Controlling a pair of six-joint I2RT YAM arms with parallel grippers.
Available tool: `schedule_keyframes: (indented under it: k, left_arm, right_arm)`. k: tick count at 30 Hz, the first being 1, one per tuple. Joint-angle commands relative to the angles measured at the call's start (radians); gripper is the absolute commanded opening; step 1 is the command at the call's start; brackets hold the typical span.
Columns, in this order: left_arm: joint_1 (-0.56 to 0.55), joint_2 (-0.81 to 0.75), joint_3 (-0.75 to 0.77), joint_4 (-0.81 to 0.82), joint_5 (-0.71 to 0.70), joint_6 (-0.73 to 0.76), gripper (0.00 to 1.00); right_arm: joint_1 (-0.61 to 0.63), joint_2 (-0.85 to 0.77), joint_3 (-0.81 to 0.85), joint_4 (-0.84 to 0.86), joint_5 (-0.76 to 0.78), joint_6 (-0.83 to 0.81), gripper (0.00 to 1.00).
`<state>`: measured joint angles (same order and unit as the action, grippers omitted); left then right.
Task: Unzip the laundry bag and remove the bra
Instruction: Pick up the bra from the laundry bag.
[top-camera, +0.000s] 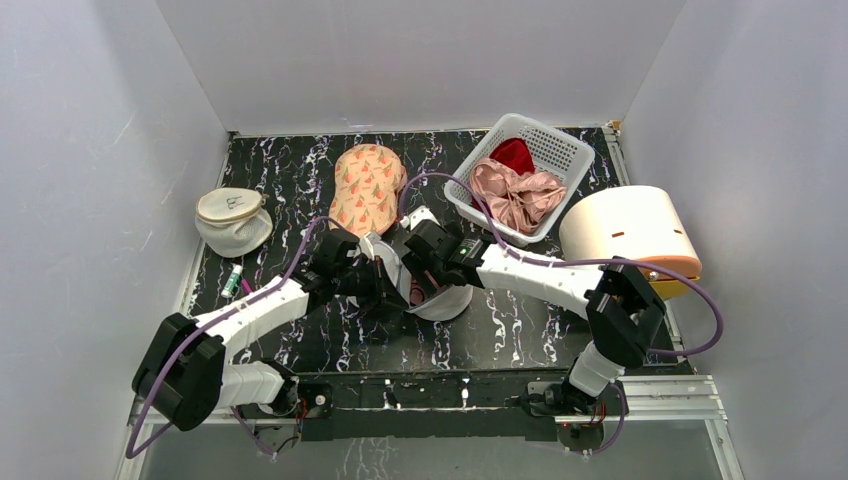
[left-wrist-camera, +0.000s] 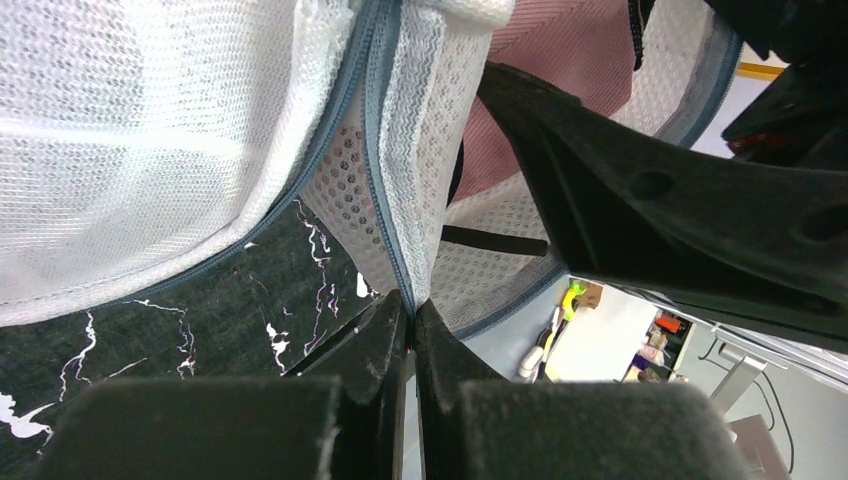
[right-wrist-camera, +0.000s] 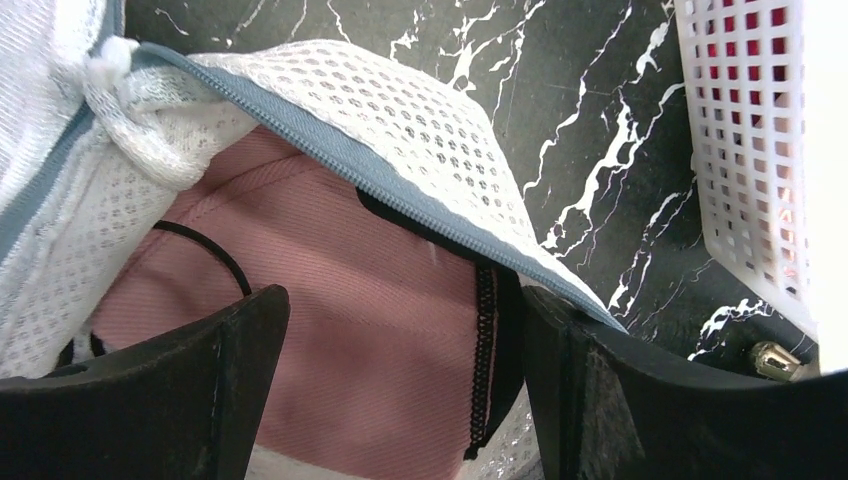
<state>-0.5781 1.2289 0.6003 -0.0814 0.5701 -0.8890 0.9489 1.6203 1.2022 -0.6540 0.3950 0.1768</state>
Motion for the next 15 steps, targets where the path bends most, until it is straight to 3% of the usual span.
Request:
schedule_keyframes:
  k: [1, 4, 8, 15]
  left_arm:
    - [-0.004, 0.015, 0.042, -0.028, 0.034, 0.021, 0.00]
    - [-0.004, 0.012, 0.037, -0.023, 0.033, 0.016, 0.00]
    - [-0.004, 0.000, 0.024, -0.019, 0.030, 0.009, 0.00]
    - [-0.003, -0.008, 0.024, -0.027, 0.025, 0.011, 0.00]
  right_arm:
    - [0.004, 0.006, -0.033, 0.080, 0.013, -0.010, 0.83]
    - [0.004, 0.009, -0.042, 0.108, -0.039, -0.012, 0.81]
    - [0.003, 0.003, -0.046, 0.147, -0.105, 0.004, 0.71]
    - [0.003, -0.020, -0.048, 0.175, -0.100, 0.037, 0.34]
